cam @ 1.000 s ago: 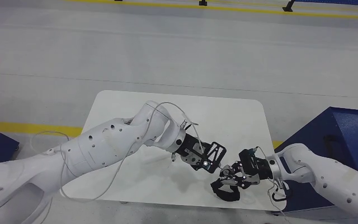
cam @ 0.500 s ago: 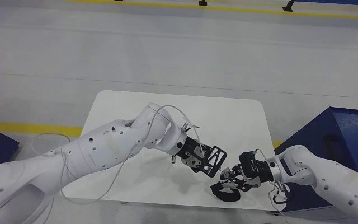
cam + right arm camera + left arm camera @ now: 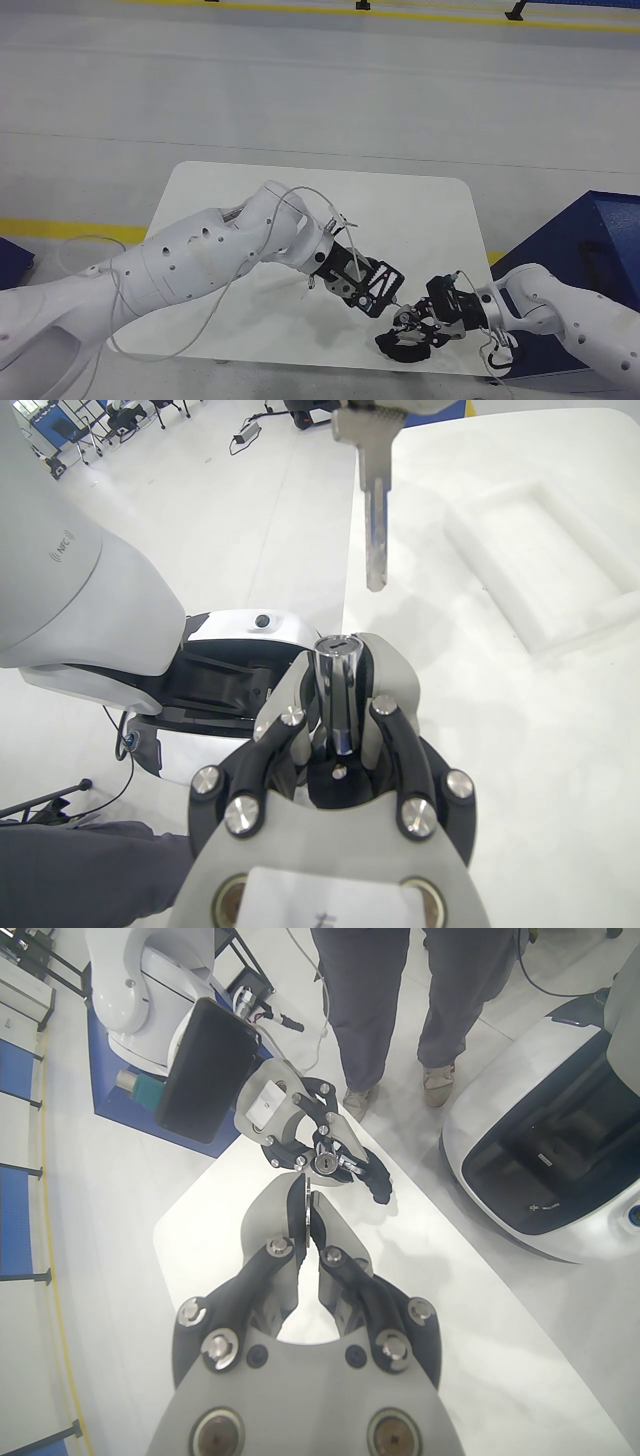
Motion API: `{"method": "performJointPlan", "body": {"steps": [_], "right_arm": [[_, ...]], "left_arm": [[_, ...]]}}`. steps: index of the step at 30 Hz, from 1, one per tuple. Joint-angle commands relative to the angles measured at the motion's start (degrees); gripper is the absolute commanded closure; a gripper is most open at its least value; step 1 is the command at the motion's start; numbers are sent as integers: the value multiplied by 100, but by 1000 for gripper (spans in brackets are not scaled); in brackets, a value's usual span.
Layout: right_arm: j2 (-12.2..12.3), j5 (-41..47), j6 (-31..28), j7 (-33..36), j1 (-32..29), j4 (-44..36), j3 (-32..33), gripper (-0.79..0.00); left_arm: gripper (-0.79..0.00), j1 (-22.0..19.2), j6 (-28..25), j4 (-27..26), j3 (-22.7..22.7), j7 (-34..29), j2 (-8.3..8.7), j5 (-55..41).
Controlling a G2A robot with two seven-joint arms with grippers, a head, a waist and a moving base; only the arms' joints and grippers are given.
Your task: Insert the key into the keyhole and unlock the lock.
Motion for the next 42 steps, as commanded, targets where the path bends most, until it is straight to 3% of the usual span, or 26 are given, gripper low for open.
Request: {"method": "performJointPlan", "body": {"steps": [1,7,18,31,42], "right_arm": [[8,-41,0,-40,-14,4,0,0],[62,38,0,-144,78,-42,0,0],[103,97,0,-147,62,-96,0,0],[104,226,0,-256,-56,-109,0,0],[64,930,0,304,-223,5,0,0]], "left_arm": [[0,44,0,29,0,80,-14,99],[0,282,0,31,0,273,-46,478],[0,141,0,161,0,774,-90,865],[0,118,37,167,-2,716,-100,875],[0,597,524,-385,-495,599,114,1246]]}}
